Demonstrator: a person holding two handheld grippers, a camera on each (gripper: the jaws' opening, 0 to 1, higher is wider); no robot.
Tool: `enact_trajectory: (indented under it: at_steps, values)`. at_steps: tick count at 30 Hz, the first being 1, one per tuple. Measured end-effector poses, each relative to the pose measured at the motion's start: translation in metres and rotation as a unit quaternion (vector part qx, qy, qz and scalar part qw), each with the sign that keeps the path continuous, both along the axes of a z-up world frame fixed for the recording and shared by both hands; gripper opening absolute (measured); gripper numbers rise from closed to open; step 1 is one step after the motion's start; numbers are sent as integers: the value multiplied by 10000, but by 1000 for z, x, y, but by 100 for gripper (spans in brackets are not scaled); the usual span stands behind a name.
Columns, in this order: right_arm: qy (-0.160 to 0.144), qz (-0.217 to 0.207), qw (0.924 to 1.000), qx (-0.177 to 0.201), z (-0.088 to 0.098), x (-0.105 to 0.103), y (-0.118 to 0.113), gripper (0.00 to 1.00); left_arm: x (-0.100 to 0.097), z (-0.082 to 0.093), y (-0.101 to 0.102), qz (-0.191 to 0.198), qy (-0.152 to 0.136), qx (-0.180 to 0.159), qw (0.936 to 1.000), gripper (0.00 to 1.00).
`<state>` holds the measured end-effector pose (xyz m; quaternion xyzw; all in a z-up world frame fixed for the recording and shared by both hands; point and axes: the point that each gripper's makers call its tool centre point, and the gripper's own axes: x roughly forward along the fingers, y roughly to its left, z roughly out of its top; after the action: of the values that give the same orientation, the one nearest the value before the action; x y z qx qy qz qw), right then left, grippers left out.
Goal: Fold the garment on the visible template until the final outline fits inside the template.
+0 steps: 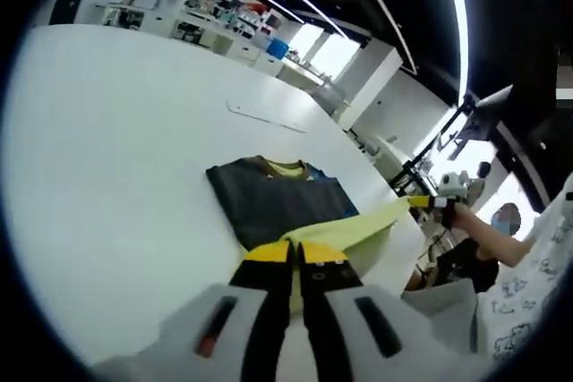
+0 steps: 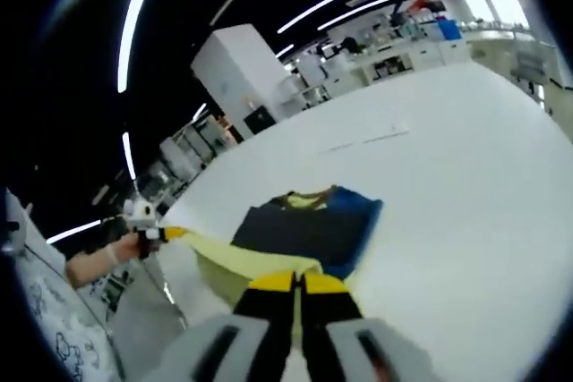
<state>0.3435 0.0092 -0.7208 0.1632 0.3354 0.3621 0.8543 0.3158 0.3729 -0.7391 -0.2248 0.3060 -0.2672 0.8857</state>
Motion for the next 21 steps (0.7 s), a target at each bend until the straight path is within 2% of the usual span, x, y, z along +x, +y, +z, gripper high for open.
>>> enact_trajectory:
  at_steps: [3,14,21]
  values:
    - [-92,-99,9998,117,6,13,3,0,9,3,0,110,-125,-2,9999,0]
    - [-291,-311,9990,98,10,67,2,0,54,20,-7,449,-312,-476,9974,0]
    - [-382,-270,9989,6,13,87,3,0,75,29,-4,664,-384,-689,9947,0]
